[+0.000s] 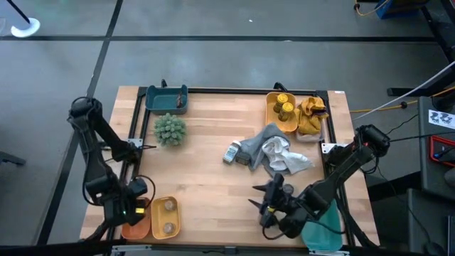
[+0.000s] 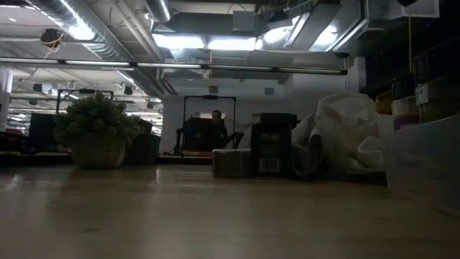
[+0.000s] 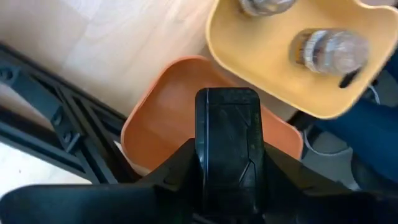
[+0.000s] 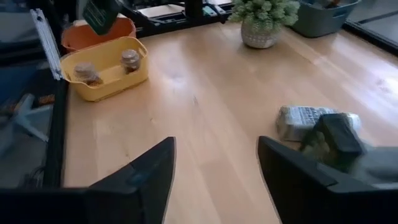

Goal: Sort spices by type
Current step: Put the black seasoning can into the orange bin

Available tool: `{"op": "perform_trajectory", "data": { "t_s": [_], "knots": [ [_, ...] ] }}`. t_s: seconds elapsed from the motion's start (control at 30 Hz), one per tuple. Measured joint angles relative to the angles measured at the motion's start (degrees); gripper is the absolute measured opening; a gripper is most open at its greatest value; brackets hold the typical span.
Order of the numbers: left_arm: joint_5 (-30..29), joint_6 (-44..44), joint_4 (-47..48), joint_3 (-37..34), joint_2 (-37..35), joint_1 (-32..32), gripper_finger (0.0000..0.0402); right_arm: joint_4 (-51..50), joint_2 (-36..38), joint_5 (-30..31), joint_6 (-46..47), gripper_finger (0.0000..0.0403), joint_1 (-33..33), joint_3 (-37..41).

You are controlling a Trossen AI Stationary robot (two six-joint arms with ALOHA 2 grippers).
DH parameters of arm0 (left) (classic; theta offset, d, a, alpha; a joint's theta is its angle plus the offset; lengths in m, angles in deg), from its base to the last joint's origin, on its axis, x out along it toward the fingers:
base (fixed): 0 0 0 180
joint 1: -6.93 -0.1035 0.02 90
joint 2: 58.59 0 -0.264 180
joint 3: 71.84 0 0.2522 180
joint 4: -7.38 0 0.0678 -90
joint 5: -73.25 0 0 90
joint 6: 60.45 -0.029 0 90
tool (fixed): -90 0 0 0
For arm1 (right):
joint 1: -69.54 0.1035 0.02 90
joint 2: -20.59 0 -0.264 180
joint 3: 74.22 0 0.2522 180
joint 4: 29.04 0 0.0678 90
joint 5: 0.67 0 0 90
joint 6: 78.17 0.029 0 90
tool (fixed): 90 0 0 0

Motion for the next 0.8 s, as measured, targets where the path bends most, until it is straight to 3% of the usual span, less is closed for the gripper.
{"op": "perform_trajectory", "data": {
  "t_s": [0.47,0.8],
  "knots": [
    [-4.4,17.3,1.0,0.0,11.5,3.3,0.0115,4.0,0.0,-3.2,-6.2,0.0227,-2.9,0.0],
    [-11.2,21.5,9.0,0.0,11.9,3.3,0.0115,4.1,0.0,-3.2,-6.2,0.0227,-2.9,0.0]
  ]
}}
